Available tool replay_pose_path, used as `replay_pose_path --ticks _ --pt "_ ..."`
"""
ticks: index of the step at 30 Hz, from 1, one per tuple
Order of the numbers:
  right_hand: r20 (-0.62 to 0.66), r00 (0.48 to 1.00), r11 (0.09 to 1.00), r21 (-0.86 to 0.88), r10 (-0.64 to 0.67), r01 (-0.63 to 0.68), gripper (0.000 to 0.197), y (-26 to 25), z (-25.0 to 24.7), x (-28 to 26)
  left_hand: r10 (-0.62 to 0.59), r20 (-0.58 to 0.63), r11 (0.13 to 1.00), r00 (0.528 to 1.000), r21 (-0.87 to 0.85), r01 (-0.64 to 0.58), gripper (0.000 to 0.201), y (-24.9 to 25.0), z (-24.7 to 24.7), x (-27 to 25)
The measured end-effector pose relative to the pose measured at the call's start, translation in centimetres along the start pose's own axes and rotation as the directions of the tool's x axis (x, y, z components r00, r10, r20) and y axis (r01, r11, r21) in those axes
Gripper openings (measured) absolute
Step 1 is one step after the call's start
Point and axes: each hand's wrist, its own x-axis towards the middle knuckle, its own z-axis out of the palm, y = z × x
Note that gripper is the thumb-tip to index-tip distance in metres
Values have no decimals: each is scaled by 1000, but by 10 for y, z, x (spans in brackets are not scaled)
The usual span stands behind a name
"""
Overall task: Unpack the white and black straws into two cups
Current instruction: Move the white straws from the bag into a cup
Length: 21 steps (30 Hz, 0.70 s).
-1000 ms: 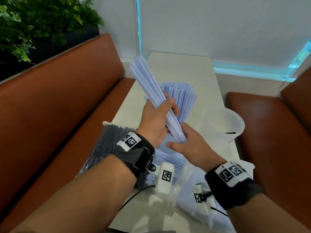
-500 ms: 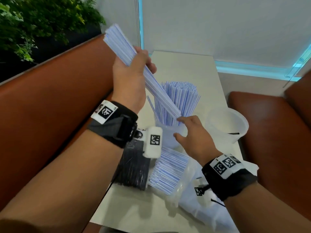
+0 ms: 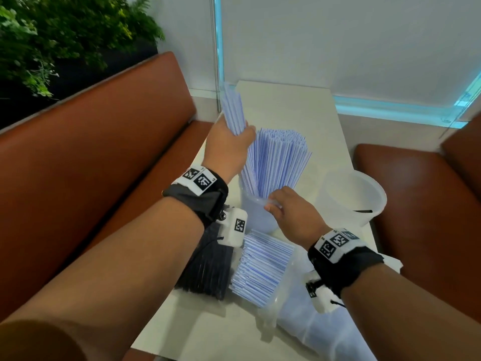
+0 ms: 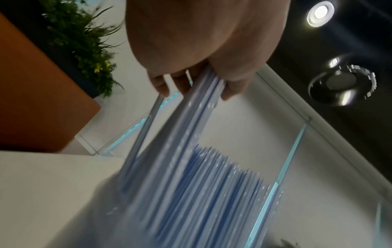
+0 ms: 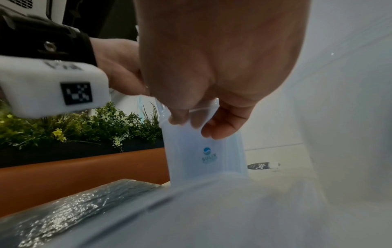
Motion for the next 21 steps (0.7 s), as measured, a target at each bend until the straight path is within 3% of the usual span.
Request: replay_pose_path --ticks 2,4,6,10,12,14,17,21 --pt "8 1000 1000 10 0 0 28 0 -1 0 -45 126 967 991 253 12 28 -12 5 -2" --pt "16 1000 1000 20 2 -2 28 0 -2 0 -78 165 926 983 378 10 28 -22 9 -3" --pt "16 1000 1000 30 -3 2 29 0 -2 1 -84 202 938 976 347 9 30 -27 11 -3" --pt "-4 1000 999 44 -7 8 26 2 0 1 7 156 960 988 275 -50 86 -25 9 3" --pt "-5 1000 999 33 -8 8 25 2 1 1 91 126 968 988 220 -117 98 -20 8 11" --pt "-6 1000 1000 27 -10 11 25 2 2 2 198 235 902 952 337 -271 86 -18 12 15" --pt "-13 1000 999 51 -14 14 24 1 0 1 207 459 727 864 519 -449 66 -22 20 14" --pt "0 1000 999 46 -20 20 26 0 -1 0 310 417 686 854 524 -505 68 -22 24 20"
